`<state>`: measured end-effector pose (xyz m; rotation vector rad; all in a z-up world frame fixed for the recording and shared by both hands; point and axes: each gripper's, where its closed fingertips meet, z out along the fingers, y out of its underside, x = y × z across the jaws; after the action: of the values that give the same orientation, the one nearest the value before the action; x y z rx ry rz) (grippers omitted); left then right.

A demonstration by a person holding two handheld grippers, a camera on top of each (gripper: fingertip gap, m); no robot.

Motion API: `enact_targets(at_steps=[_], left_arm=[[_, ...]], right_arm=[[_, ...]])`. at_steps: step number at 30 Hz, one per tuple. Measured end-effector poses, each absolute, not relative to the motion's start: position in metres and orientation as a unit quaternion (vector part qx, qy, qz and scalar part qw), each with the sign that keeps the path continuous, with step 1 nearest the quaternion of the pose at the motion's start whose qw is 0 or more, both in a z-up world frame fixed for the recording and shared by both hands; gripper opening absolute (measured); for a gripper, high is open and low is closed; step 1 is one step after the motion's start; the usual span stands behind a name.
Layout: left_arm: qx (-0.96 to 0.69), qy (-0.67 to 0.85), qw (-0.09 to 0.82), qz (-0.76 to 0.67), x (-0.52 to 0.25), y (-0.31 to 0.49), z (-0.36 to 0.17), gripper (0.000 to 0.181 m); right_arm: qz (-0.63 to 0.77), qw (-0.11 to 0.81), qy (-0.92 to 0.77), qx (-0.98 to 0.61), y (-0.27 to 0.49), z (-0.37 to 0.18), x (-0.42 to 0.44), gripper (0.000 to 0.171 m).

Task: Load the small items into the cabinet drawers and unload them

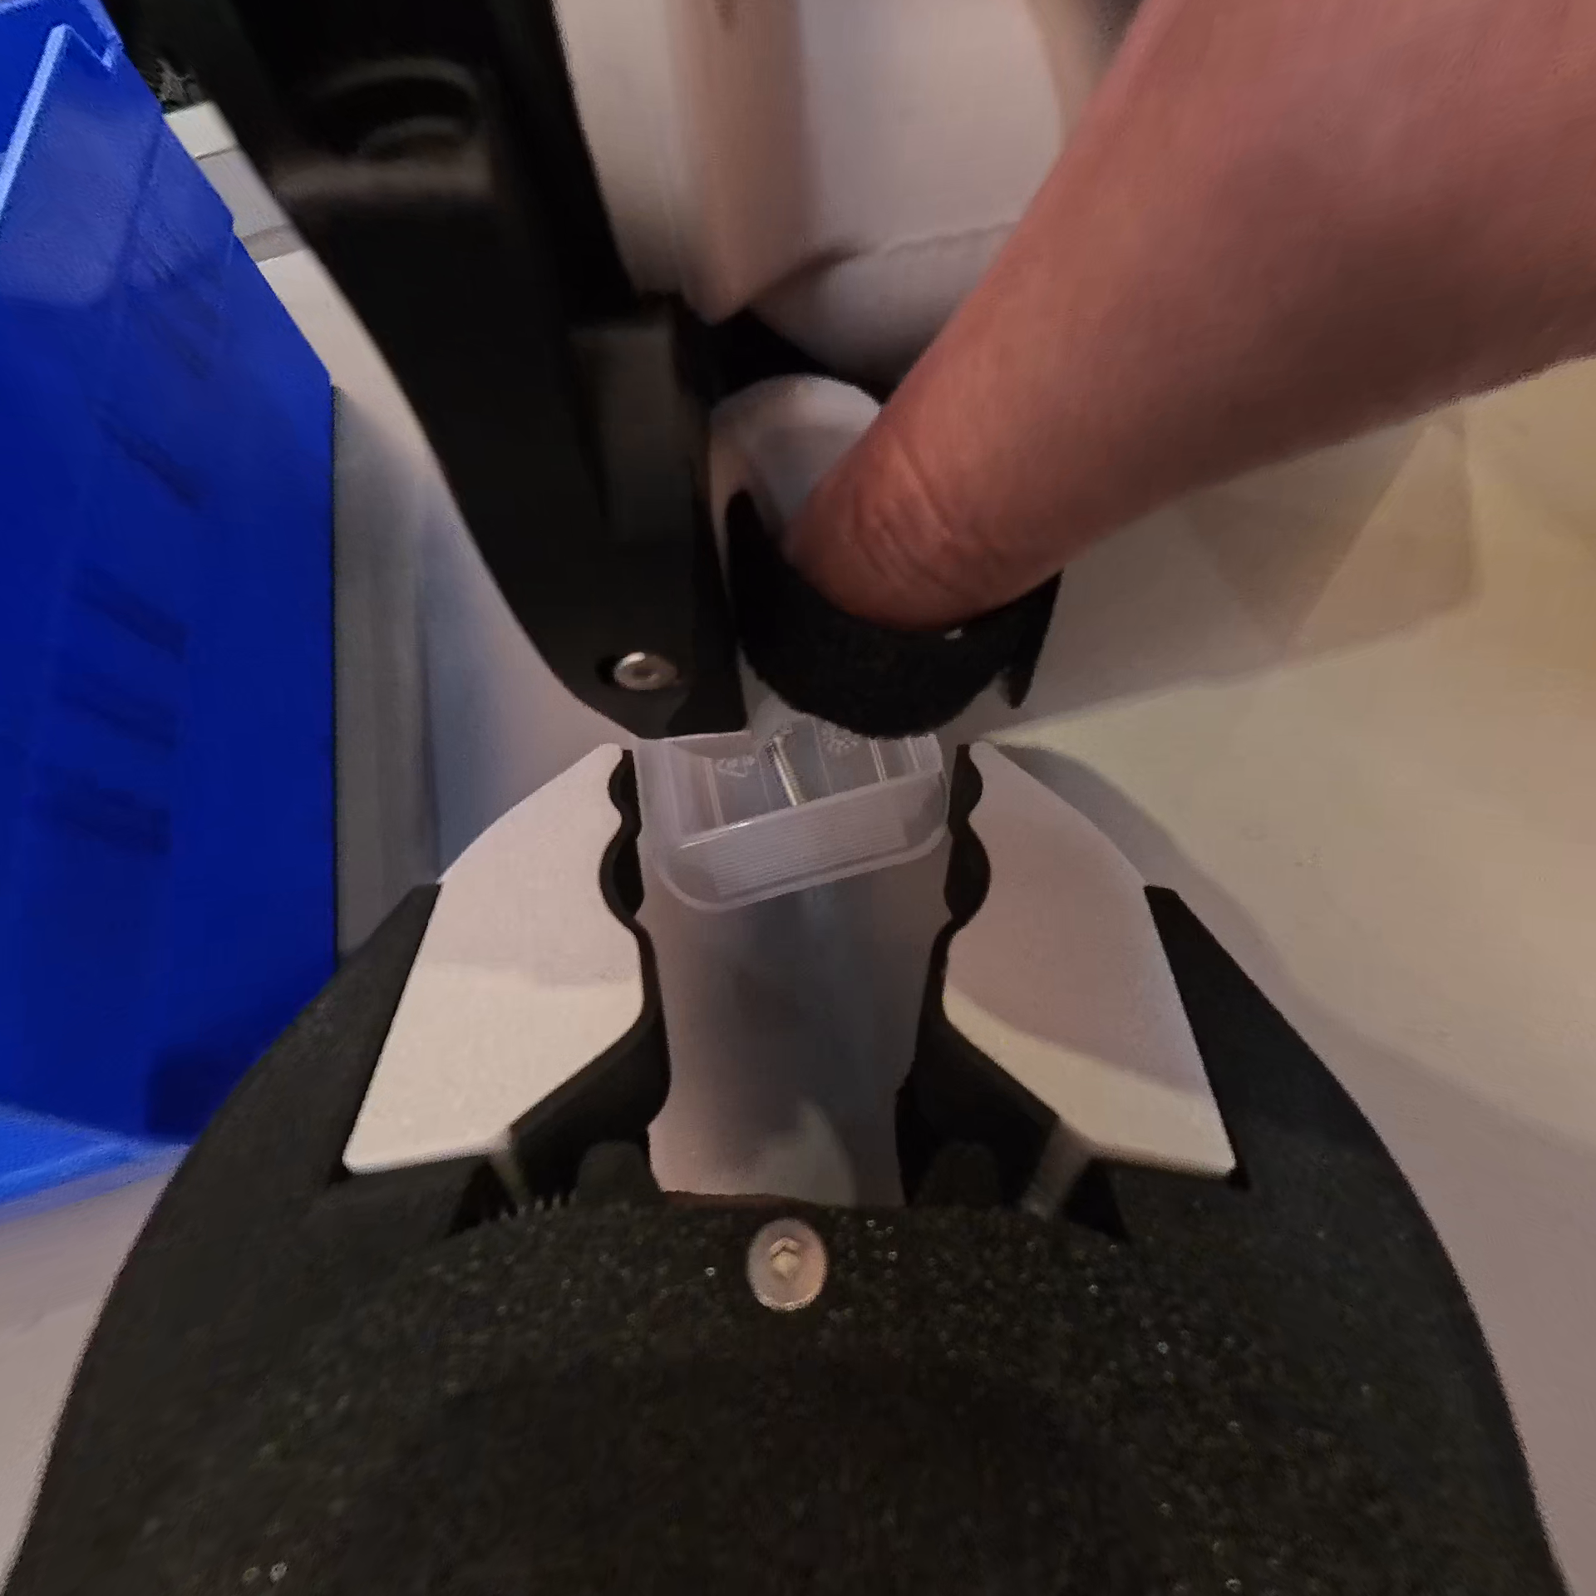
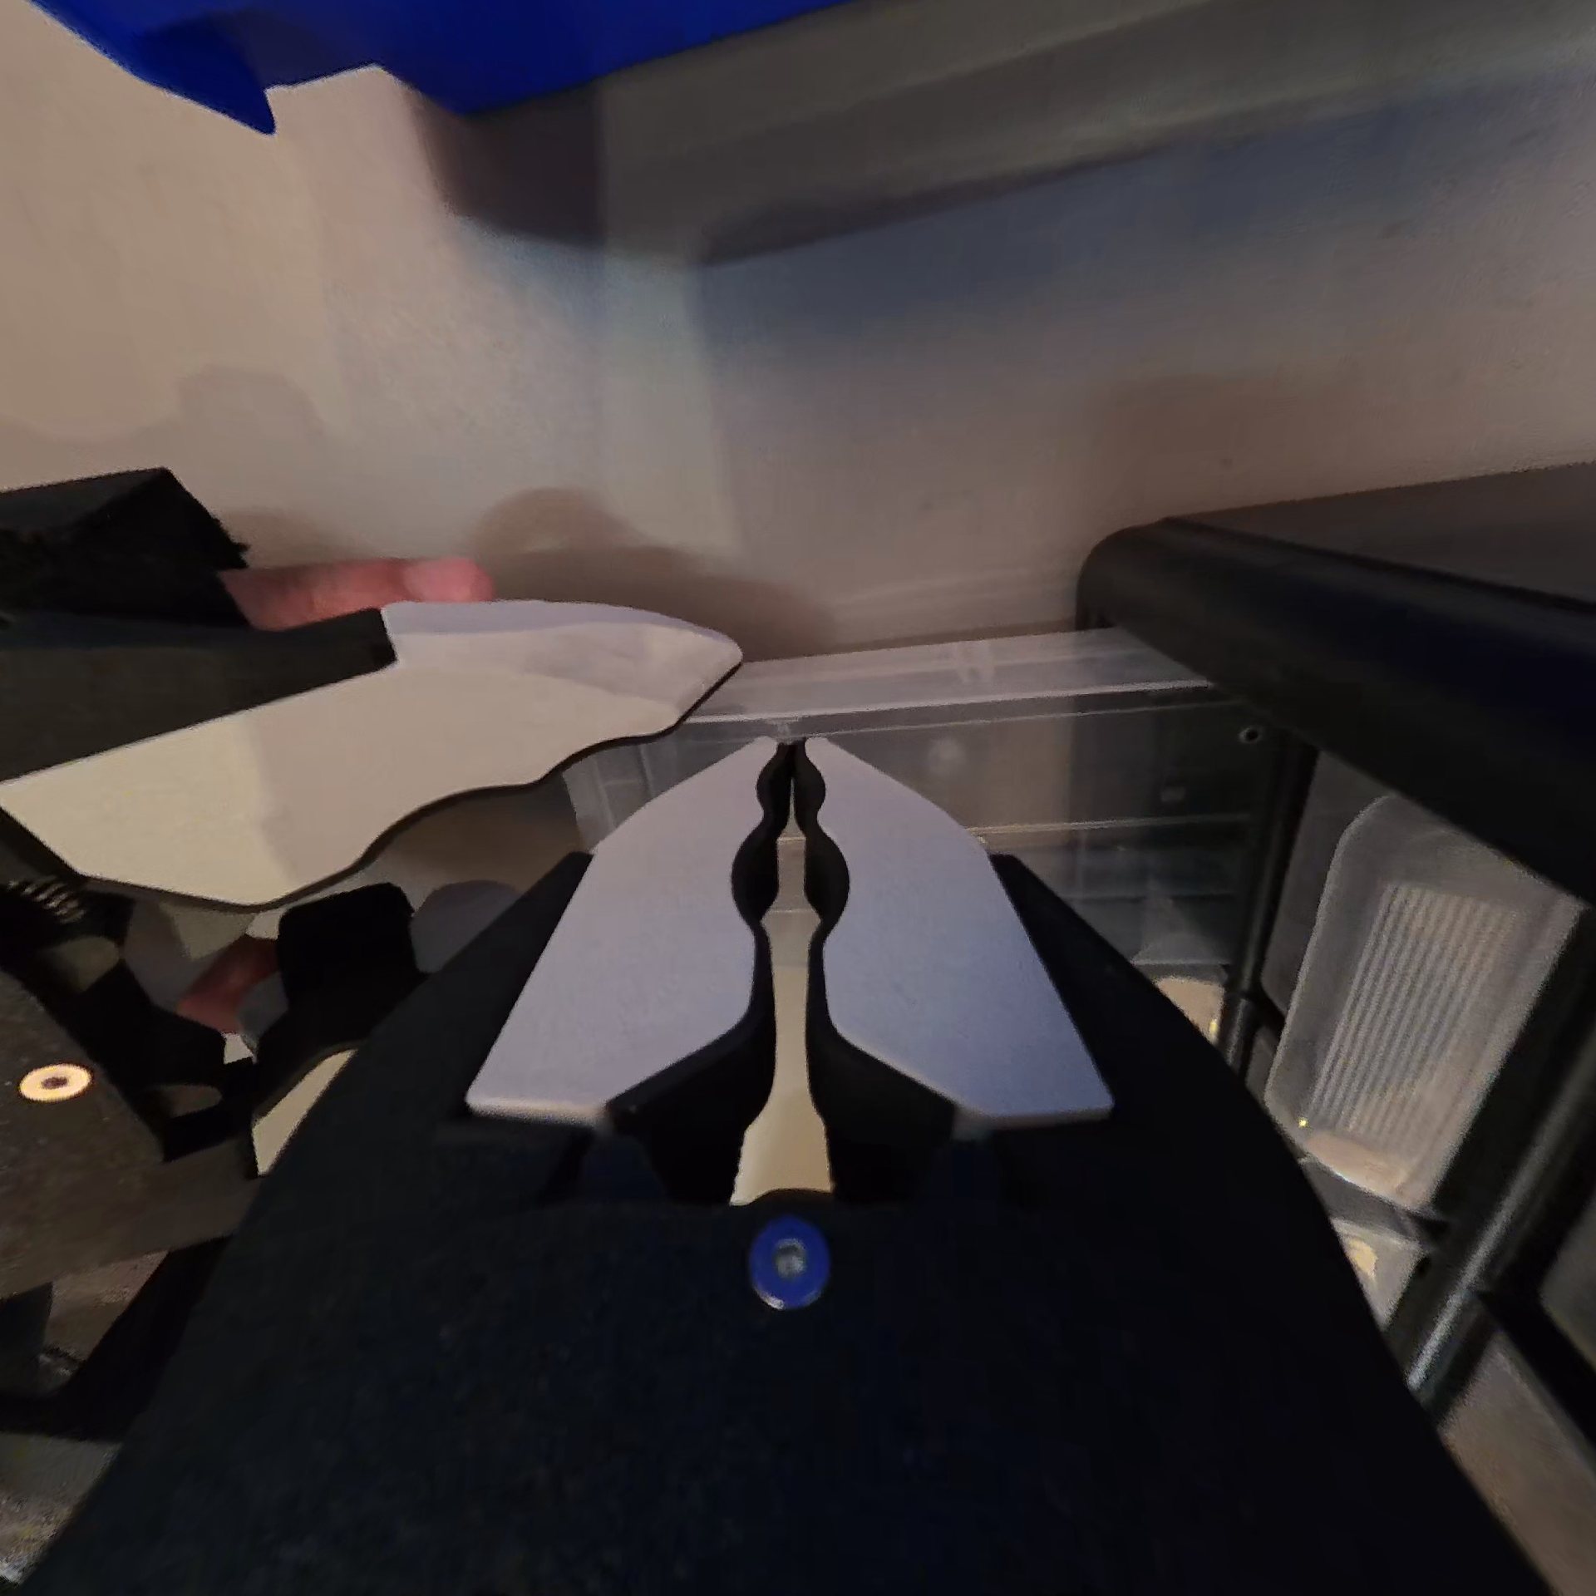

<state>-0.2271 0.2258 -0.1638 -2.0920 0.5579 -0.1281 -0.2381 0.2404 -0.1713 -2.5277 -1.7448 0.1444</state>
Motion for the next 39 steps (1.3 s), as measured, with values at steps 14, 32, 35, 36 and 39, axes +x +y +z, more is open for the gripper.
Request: enact_targets(at_steps=[14,32,35,36,39], left_arm=[[-0.853,0.228,0.466,-0.054,-0.228,0.226,-0.164,0.069],[-0.852,0.231,0.467,-0.056,-0.228,0.226,-0.164,0.069],[-0.852,0.232,0.467,-0.055,-0.228,0.226,-0.164,0.069],[-0.852,0.231,0.466,-0.055,-0.228,0.226,-0.164,0.069],[-0.853,0.230,0.465,-0.058,-0.229,0.226,-0.164,0.069]], right_arm=[[0.027,0.025,-0.610,-0.792,0.239,-0.168,-0.234,0.022],[0.031,0.050,-0.607,-0.793,0.247,-0.157,-0.232,0.004],[0.043,0.097,-0.602,-0.791,0.250,-0.141,-0.231,0.004],[0.049,0.121,-0.598,-0.791,0.250,-0.133,-0.230,0.004],[0.058,0.206,-0.576,-0.789,0.240,-0.093,-0.215,0.004]])
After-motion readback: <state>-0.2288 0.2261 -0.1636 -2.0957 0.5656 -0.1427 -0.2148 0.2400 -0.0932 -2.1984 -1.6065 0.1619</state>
